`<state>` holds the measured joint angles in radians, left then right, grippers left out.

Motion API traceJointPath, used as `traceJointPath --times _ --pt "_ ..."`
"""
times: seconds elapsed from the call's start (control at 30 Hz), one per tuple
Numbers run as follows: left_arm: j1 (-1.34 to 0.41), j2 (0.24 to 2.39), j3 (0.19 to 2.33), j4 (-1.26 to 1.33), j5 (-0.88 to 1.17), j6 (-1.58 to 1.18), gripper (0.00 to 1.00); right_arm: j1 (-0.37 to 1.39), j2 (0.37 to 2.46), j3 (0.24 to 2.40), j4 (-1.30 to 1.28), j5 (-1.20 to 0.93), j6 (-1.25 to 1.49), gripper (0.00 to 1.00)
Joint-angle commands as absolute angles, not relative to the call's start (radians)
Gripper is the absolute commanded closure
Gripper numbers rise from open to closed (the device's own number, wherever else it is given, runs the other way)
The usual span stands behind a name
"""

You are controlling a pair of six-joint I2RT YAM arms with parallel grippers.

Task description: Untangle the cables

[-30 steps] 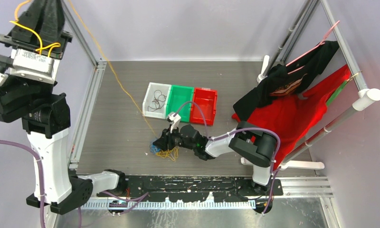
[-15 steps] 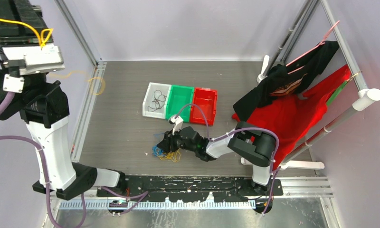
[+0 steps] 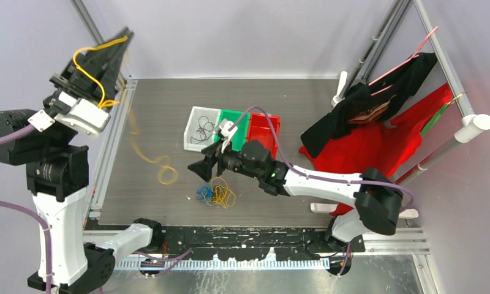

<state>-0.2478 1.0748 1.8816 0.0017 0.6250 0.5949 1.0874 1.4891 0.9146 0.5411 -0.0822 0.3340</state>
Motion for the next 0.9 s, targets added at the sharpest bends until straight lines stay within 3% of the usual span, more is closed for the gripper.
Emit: traceJointPath --times 0.0,0.23,0.3,0.43,0.57,0.67,0.77,0.83,0.87 --pt "-0.250 1.029 1.823 -0.096 0.790 0.392 1.00 1.083 1.413 1.029 0.452 -0.145 0.232 0.18" --pt "-0.249 1.040 1.781 -0.117 0.765 0.188 1.00 1.017 1.469 1.165 0.475 -0.226 0.257 0.16" --pt "-0.249 1.038 1.758 -0.109 0.752 0.145 1.00 1.001 1.490 1.178 0.497 -0.201 0.271 0.24" --pt "-0.249 1.030 1.707 -0.081 0.730 0.061 1.00 0.964 1.521 1.190 0.543 -0.157 0.313 0.52" --pt "-0.250 1.035 1.688 -0.064 0.703 -0.019 1.00 0.957 1.542 1.187 0.609 -0.169 0.328 0.71" --pt "-0.249 1.042 1.683 -0.074 0.693 -0.063 1.00 0.953 1.549 1.177 0.653 -0.175 0.348 0.78" --pt "-0.250 1.043 1.677 -0.082 0.702 -0.073 1.00 0.953 1.557 1.176 0.669 -0.201 0.356 0.74" --pt "-0.250 1.049 1.683 -0.088 0.707 -0.074 1.00 0.955 1.565 1.174 0.684 -0.238 0.359 0.51" --pt "-0.250 1.053 1.689 -0.092 0.710 -0.071 1.00 0.955 1.566 1.171 0.691 -0.251 0.361 0.45"
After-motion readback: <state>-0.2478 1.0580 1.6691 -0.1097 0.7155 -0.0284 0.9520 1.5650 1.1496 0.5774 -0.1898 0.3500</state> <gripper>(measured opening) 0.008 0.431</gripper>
